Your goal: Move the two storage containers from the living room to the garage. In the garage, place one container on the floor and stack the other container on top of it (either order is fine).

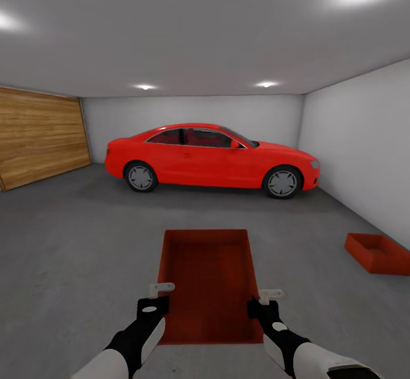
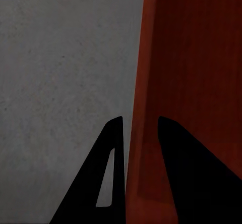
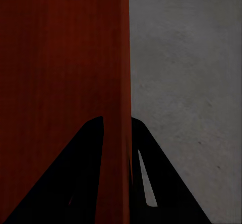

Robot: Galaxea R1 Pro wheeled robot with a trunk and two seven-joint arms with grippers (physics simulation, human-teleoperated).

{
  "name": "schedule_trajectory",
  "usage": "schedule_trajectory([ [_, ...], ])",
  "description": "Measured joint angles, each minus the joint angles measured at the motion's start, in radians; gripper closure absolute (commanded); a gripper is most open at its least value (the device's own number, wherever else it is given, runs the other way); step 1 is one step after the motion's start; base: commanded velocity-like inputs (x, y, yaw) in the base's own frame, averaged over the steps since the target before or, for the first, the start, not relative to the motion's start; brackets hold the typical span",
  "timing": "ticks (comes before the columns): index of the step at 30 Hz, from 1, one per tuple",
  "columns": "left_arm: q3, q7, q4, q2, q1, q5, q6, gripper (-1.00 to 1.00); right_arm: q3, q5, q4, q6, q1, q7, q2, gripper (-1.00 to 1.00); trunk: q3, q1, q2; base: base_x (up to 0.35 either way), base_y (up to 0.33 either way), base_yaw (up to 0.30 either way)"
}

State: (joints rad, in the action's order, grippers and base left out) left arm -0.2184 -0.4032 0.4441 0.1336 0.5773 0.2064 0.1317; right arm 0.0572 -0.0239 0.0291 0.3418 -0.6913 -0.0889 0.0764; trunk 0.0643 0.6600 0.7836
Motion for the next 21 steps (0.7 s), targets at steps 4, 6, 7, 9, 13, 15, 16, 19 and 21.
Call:
schedule_trajectory([
  [4, 0.000, 0.000, -0.001, 0.000, 0.000, 0.000, 0.000, 1.00, 0.000, 0.000, 0.000, 0.000, 0.000, 0.000, 0.000, 1.00, 0.000, 0.000, 0.000, 0.321, 0.000, 0.000],
  [6, 0.000, 0.000, -0.001, 0.000, 0.000, 0.000, 0.000, 1.00, 0.000, 0.000, 0.000, 0.000, 0.000, 0.000, 0.000, 1.00, 0.000, 0.000, 0.000, 0.321, 0.000, 0.000],
  [7, 0.000, 0.000, 0.000, 0.000, 0.000, 0.000, 0.000, 1.00, 0.000, 0.000, 0.000, 0.000, 0.000, 0.000, 0.000, 1.00, 0.000, 0.000, 0.000, 0.321, 0.000, 0.000],
  [9, 0.000, 0.000, 0.000, 0.000, 0.000, 0.000, 0.000, 1.00, 0.000, 0.000, 0.000, 0.000, 0.000, 0.000, 0.000, 1.00, 0.000, 0.000, 0.000, 0.321, 0.000, 0.000],
  [13, 0.000, 0.000, 0.000, 0.000, 0.000, 0.000, 0.000, 1.00, 0.000, 0.000, 0.000, 0.000, 0.000, 0.000, 0.000, 1.00, 0.000, 0.000, 0.000, 0.321, 0.000, 0.000],
  [15, 0.000, 0.000, 0.000, 0.000, 0.000, 0.000, 0.000, 1.00, 0.000, 0.000, 0.000, 0.000, 0.000, 0.000, 0.000, 1.00, 0.000, 0.000, 0.000, 0.321, 0.000, 0.000],
  [16, 0.000, 0.000, 0.000, 0.000, 0.000, 0.000, 0.000, 1.00, 0.000, 0.000, 0.000, 0.000, 0.000, 0.000, 0.000, 1.00, 0.000, 0.000, 0.000, 0.321, 0.000, 0.000],
  [19, 0.000, 0.000, 0.001, 0.000, 0.000, 0.001, 0.001, 1.00, -0.001, 0.000, 0.000, 0.000, 0.000, 0.000, 0.000, 1.00, 0.000, 0.000, 0.000, 0.321, 0.000, 0.000],
  [21, 0.000, 0.000, 0.002, 0.000, 0.000, 0.001, 0.001, 1.00, -0.001, 0.000, 0.000, 0.000, 0.000, 0.000, 0.000, 1.00, 0.000, 0.000, 0.000, 0.321, 0.000, 0.000],
])
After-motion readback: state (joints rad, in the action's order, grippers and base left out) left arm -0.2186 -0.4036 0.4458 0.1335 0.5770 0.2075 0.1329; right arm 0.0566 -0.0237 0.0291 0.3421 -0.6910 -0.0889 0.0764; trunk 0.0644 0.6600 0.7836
